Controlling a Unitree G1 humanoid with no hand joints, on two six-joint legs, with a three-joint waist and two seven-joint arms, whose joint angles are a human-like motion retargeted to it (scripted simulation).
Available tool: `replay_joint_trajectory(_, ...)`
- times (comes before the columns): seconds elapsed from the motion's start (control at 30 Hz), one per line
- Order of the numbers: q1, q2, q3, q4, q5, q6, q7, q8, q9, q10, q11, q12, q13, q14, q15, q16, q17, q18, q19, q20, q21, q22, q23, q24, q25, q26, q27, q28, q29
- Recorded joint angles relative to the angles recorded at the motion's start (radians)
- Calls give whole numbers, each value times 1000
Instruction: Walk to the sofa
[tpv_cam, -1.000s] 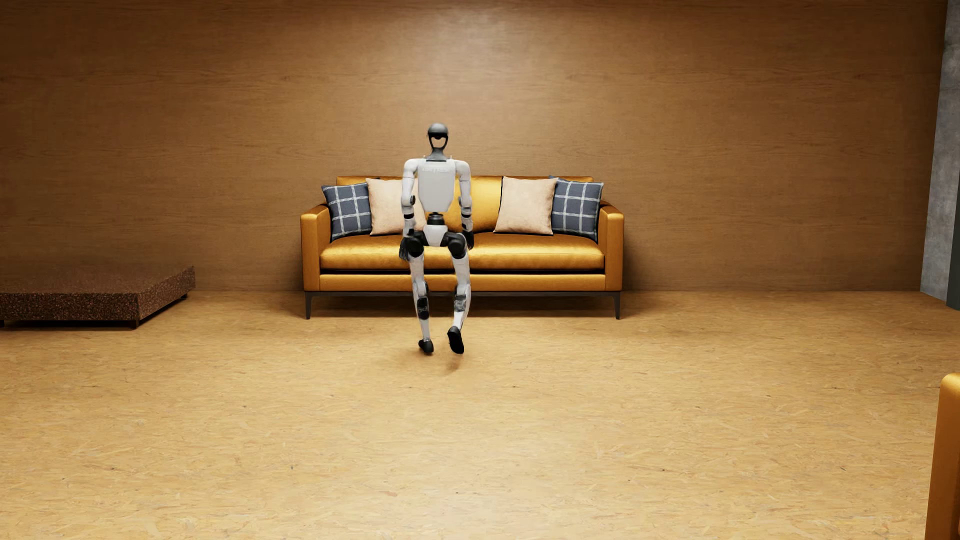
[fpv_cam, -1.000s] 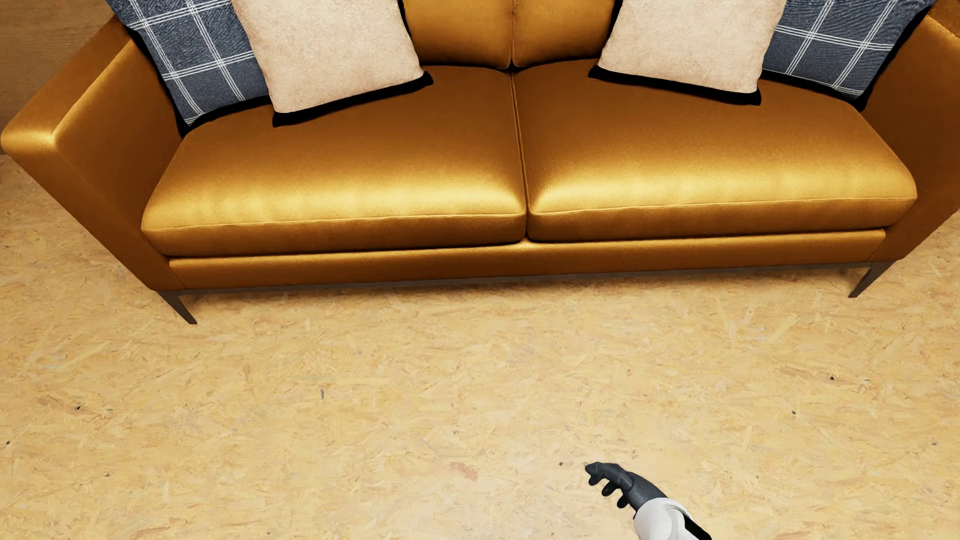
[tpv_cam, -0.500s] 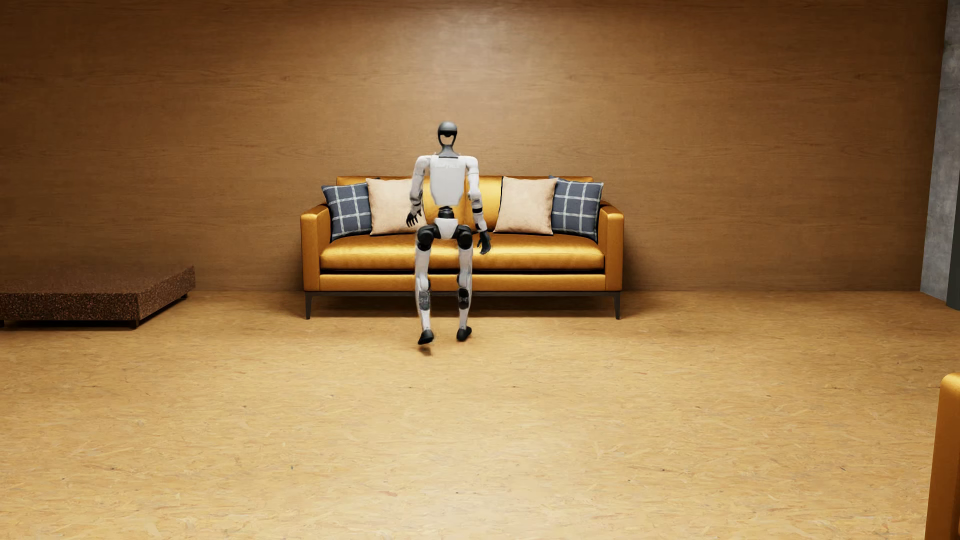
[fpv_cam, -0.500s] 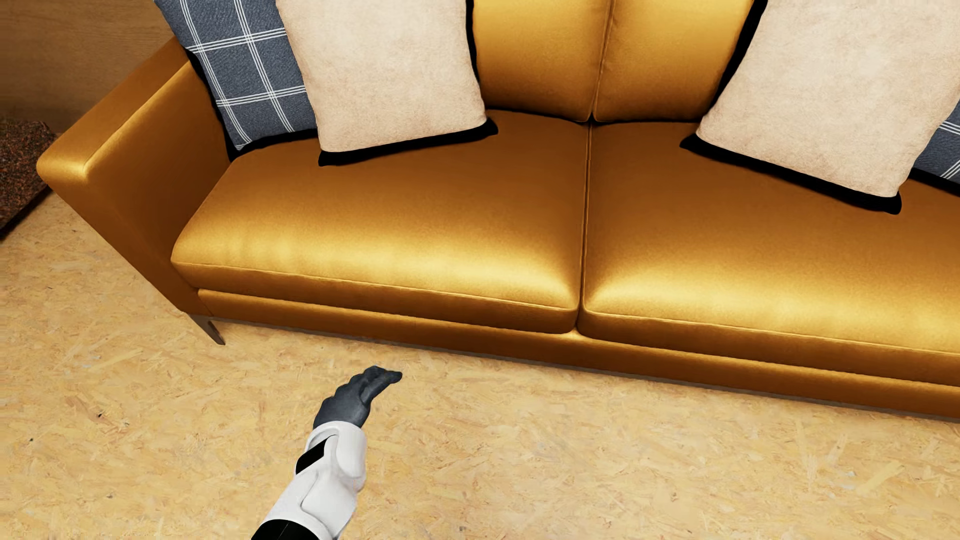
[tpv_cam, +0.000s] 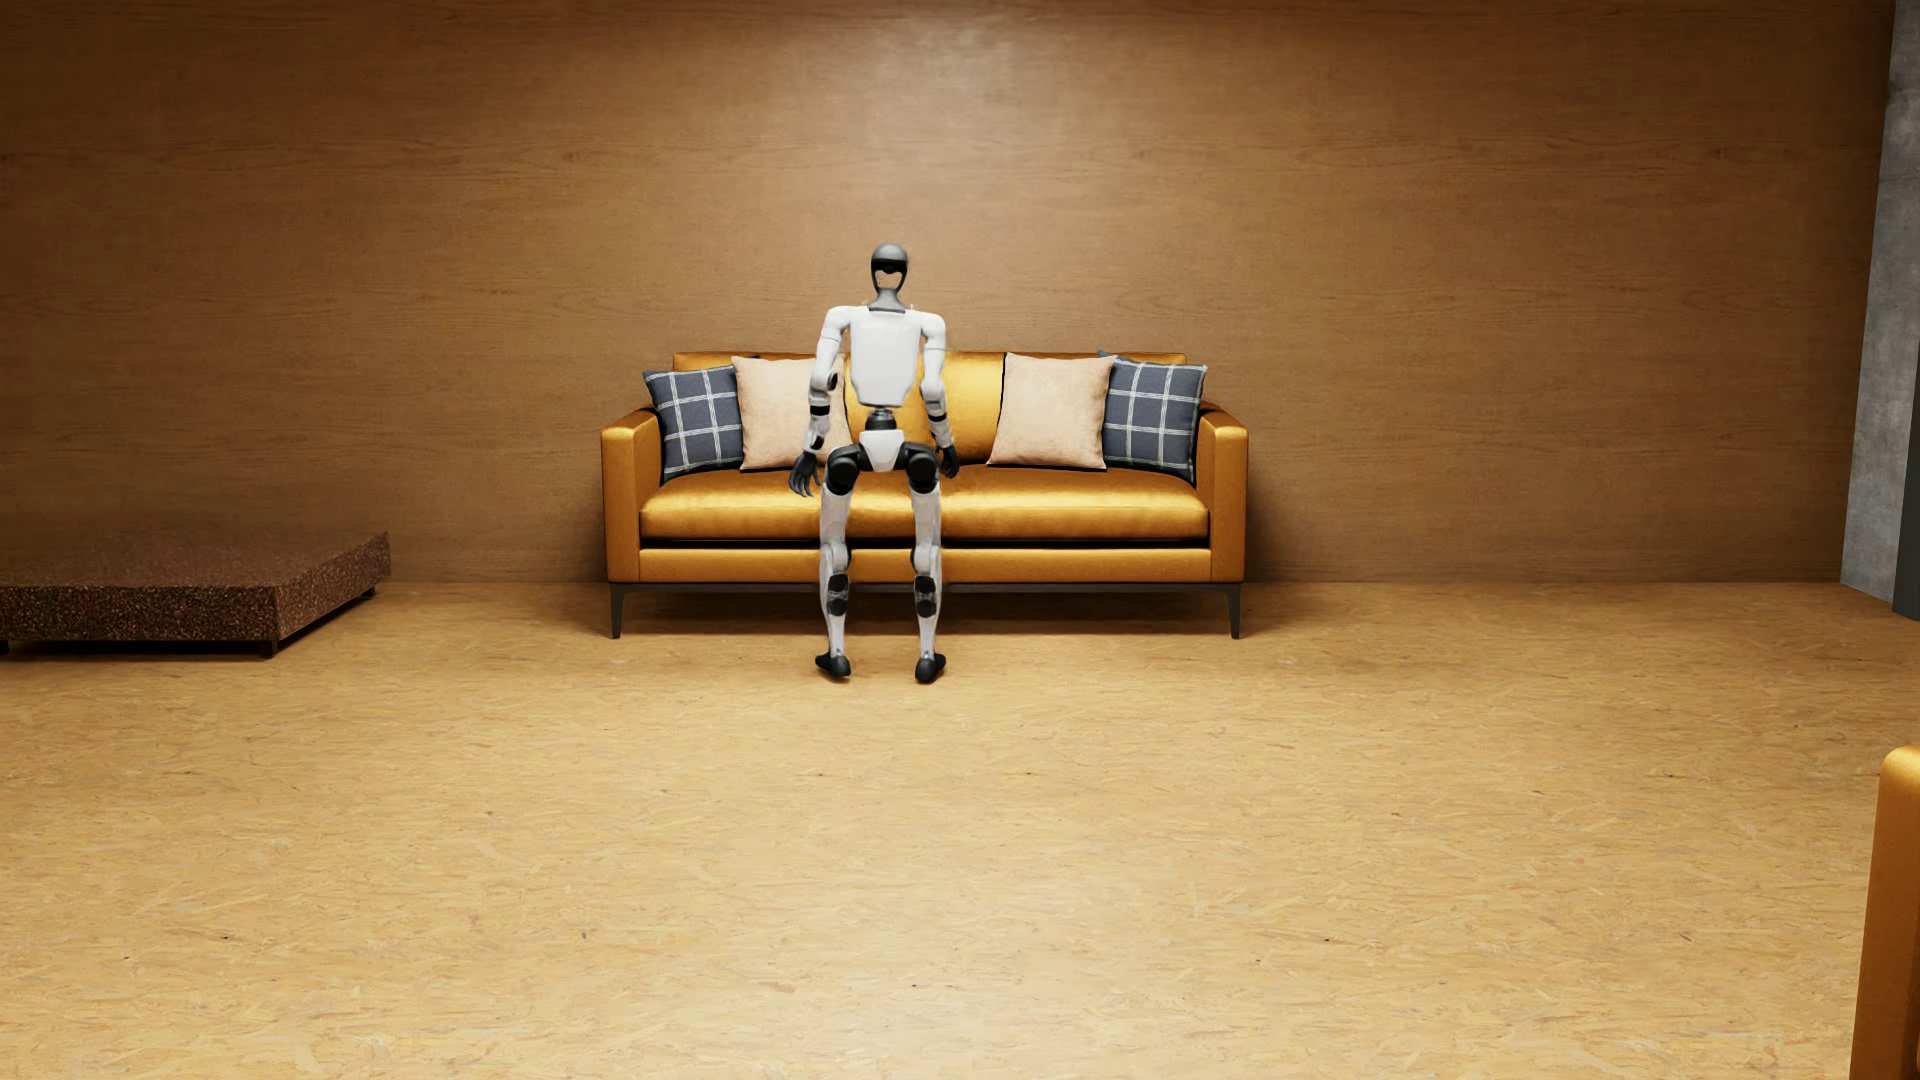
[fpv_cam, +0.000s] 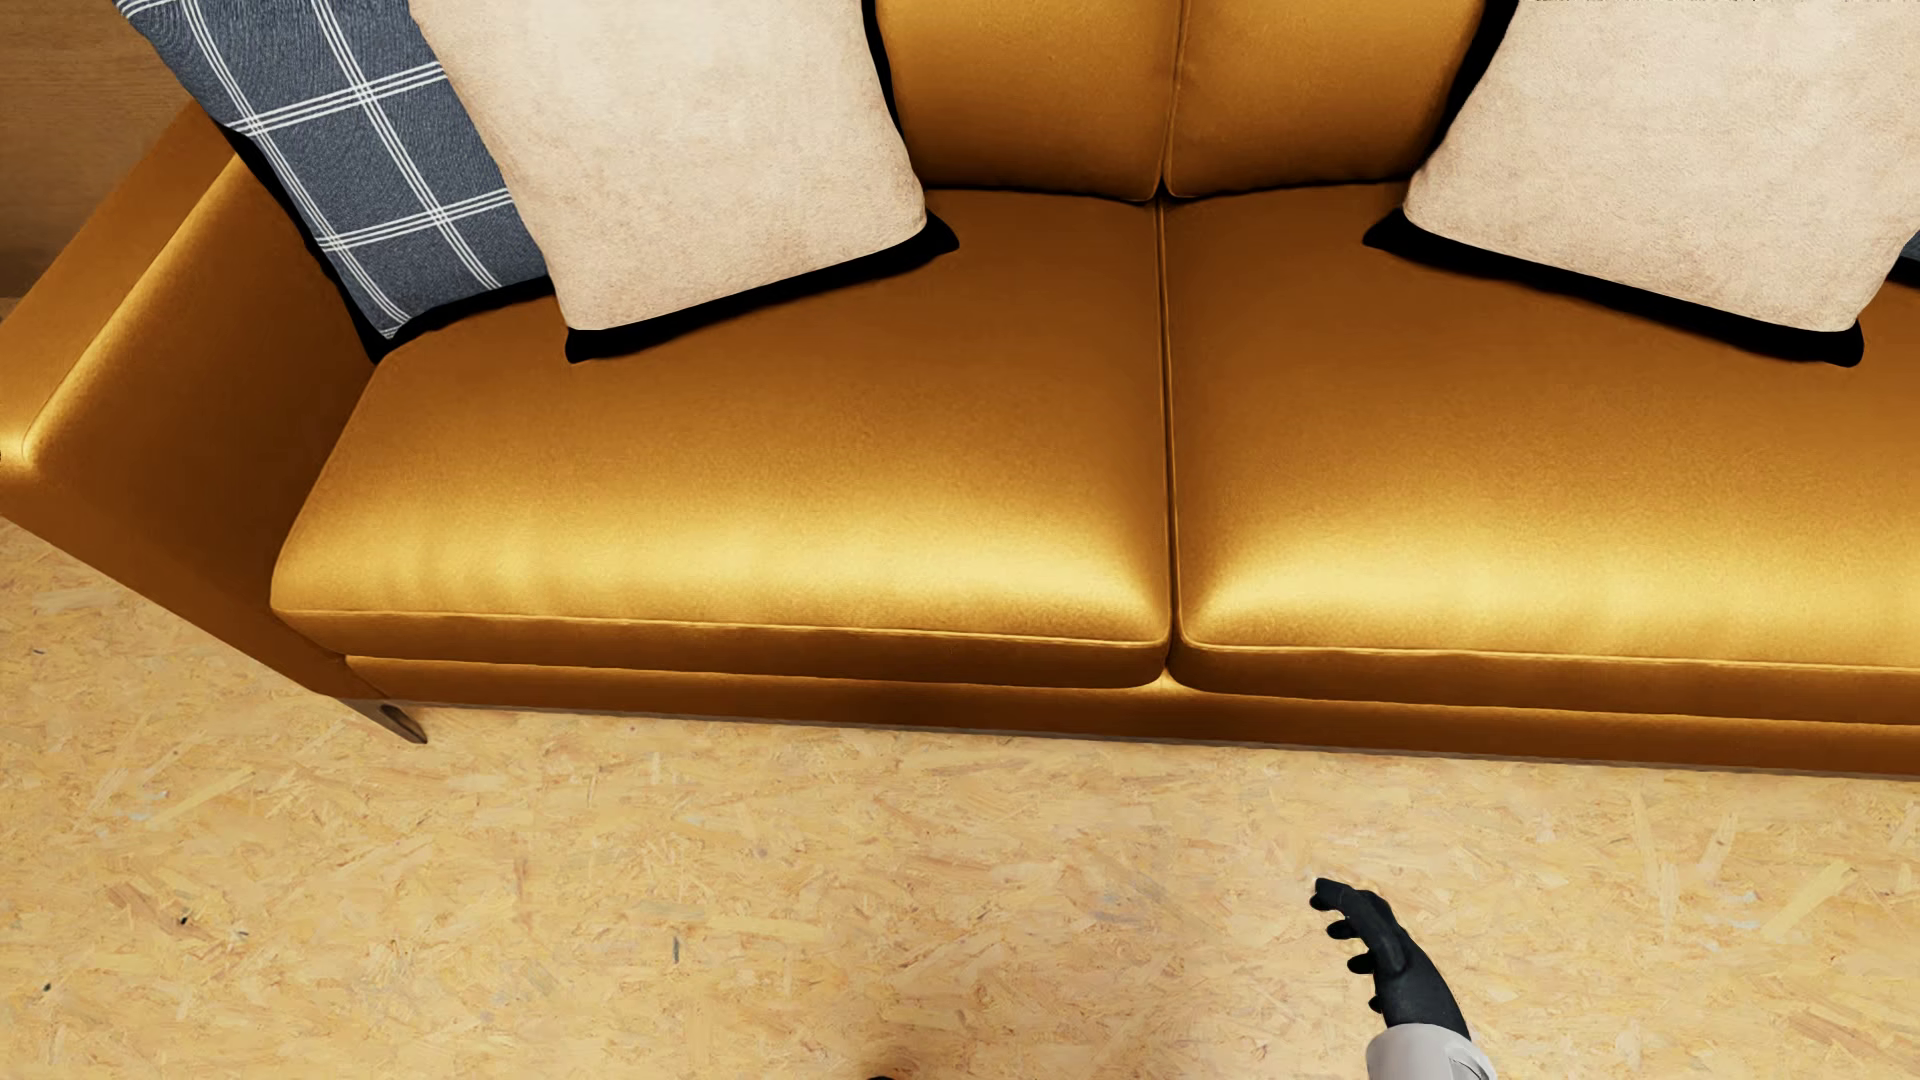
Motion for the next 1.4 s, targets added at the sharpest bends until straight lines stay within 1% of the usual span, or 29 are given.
replay_joint_trajectory(0.07,13,-22,-1,-26,-36,-16,16,16,1,-2,60,-71,22,-17,-24,-7,2,9,18,-74,-8,-7,45,43,-5,0,45,-39,2)
replay_joint_trajectory(0.1,23,-38,-2,-44,-60,-26,23,26,1,-6,107,-112,35,-26,-35,-4,-11,16,28,-98,1,-18,82,60,-17,-5,70,-54,20)
replay_joint_trajectory(0.13,30,-63,-4,-62,-88,-37,28,39,3,-3,170,-154,48,-36,-43,-11,-23,21,40,-112,7,-30,124,72,-32,-7,97,-42,48)
replay_joint_trajectory(0.17,35,-101,-8,-78,-113,-48,32,58,5,3,251,-197,52,-45,-31,-26,-27,26,54,-112,17,-40,162,76,-53,-7,144,-18,79)
replay_joint_trajectory(0.2,40,-148,-12,-89,-133,-59,35,89,8,8,342,-238,62,-55,3,-39,-28,29,70,-105,14,-54,195,72,-63,-13,183,13,98)
replay_joint_trajectory(0.27,48,-238,-20,-103,-150,-80,45,165,11,22,496,-318,99,-74,75,-47,-29,31,111,-121,-1,-78,251,83,-67,-39,220,51,116)
replay_joint_trajectory(0.3,51,-263,-25,-109,-151,-92,47,196,10,24,533,-351,117,-79,51,-45,-25,29,126,-128,-13,-99,267,88,-59,-59,225,60,119)
replay_joint_trajectory(0.33,54,-268,-29,-113,-128,-103,47,241,8,24,517,-379,138,-82,-6,-40,-21,26,144,-131,-15,-118,275,90,-60,-74,222,70,126)
replay_joint_trajectory(0.37,59,-250,-31,-114,-95,-112,44,285,3,19,447,-402,161,-83,-45,-32,-15,22,183,-134,-14,-133,278,92,-63,-86,216,76,134)
replay_joint_trajectory(0.4,69,-216,-33,-110,-60,-120,40,321,-4,2,335,-418,180,-79,-47,-22,-4,17,166,-134,-15,-145,275,93,-63,-94,207,83,139)
replay_joint_trajectory(0.47,90,-132,-31,-104,-56,-136,43,265,-19,-26,193,-427,207,-72,-93,-6,6,6,85,-128,-14,-164,268,84,-61,-107,194,87,159)
replay_joint_trajectory(0.53,113,-79,-29,-79,-28,-144,50,250,-30,-45,103,-408,195,-66,-63,5,5,-6,60,-97,0,-163,273,70,-77,-89,197,103,170)
replay_joint_trajectory(0.6,127,-51,-26,-44,6,-143,65,256,-36,-39,61,-359,161,-72,-43,-7,-15,-18,58,-49,14,-143,261,40,-100,-59,200,120,182)
replay_joint_trajectory(0.63,135,-36,-24,-26,22,-141,69,255,-39,-36,41,-336,147,-75,-38,-17,-23,-24,55,-37,11,-124,234,26,-100,-50,190,120,172)
replay_joint_trajectory(0.67,143,-17,-22,-12,37,-138,69,253,-42,-36,21,-319,138,-77,-34,-23,-29,-31,51,-49,-1,-94,199,22,-93,-46,173,107,146)
replay_joint_trajectory(0.7,153,2,-21,1,50,-135,69,251,-44,-38,0,-304,132,-77,-29,-27,-28,-37,47,-79,-19,-57,162,28,-78,-39,157,80,110)
replay_joint_trajectory(0.77,177,38,-21,19,70,-129,68,246,-51,-50,-35,-260,107,-75,-23,-32,-10,-49,37,-158,-50,-2,107,57,-23,-25,131,17,30)
replay_joint_trajectory(0.8,187,51,-21,24,77,-126,66,242,-54,-60,-49,-241,108,-72,-20,-38,-11,-54,33,-197,-56,27,82,69,0,-27,116,-13,21)
replay_joint_trajectory(0.83,195,60,-21,28,82,-123,63,238,-57,-69,-56,-216,104,-69,-20,-45,-13,-58,29,-222,-50,45,64,71,9,-30,109,-33,21)
replay_joint_trajectory(0.87,200,65,-20,30,86,-121,59,233,-60,-77,-58,-179,102,-68,-22,-57,-18,-63,24,-187,-44,39,56,26,11,-26,97,8,29)
replay_joint_trajectory(0.9,203,66,-19,31,88,-119,52,227,-62,-85,-55,-138,96,-66,-27,-73,-19,-67,20,-112,-38,16,56,-46,9,-27,97,95,36)
replay_joint_trajectory(0.93,203,65,-17,31,88,-117,44,219,-64,-90,-50,-105,91,-63,-32,-80,-16,-71,16,-75,-34,-5,64,-84,9,-32,100,149,41)
replay_joint_trajectory(0.97,202,66,-14,30,88,-115,34,209,-65,-94,-46,-85,88,-60,-36,-76,-10,-74,12,-68,-32,-23,77,-96,9,-36,105,160,41)
replay_joint_trajectory(1.03,192,72,-7,26,84,-112,5,180,-66,-95,-48,-79,86,-56,-42,-52,4,-80,5,-90,-17,-49,120,-88,-5,-37,124,119,50)
replay_joint_trajectory(1.13,174,82,-1,13,72,-106,-43,135,-66,-92,-49,-134,80,-50,-53,-16,19,-85,-2,-165,22,-45,193,-20,-40,-19,164,38,99)
replay_joint_trajectory(1.2,167,84,-2,2,62,-103,-68,111,-65,-93,-39,-169,80,-46,-63,-8,24,-87,-4,-186,38,-41,226,12,-57,-10,183,10,126)
replay_joint_trajectory(1.27,165,86,-4,-7,54,-101,-85,95,-63,-96,-29,-187,80,-44,-70,-10,28,-88,-5,-178,38,-55,241,18,-62,-9,192,19,131)
replay_joint_trajectory(1.33,163,88,-7,-13,47,-99,-95,85,-63,-98,-25,-195,90,-43,-75,-16,27,-88,-7,-167,29,-68,242,10,-60,-23,187,38,124)
replay_joint_trajectory(1.4,160,90,-11,-17,44,-97,-101,78,-63,-95,-27,-197,92,-44,-77,-18,21,-88,-8,-175,31,-81,239,15,-66,-35,180,46,119)
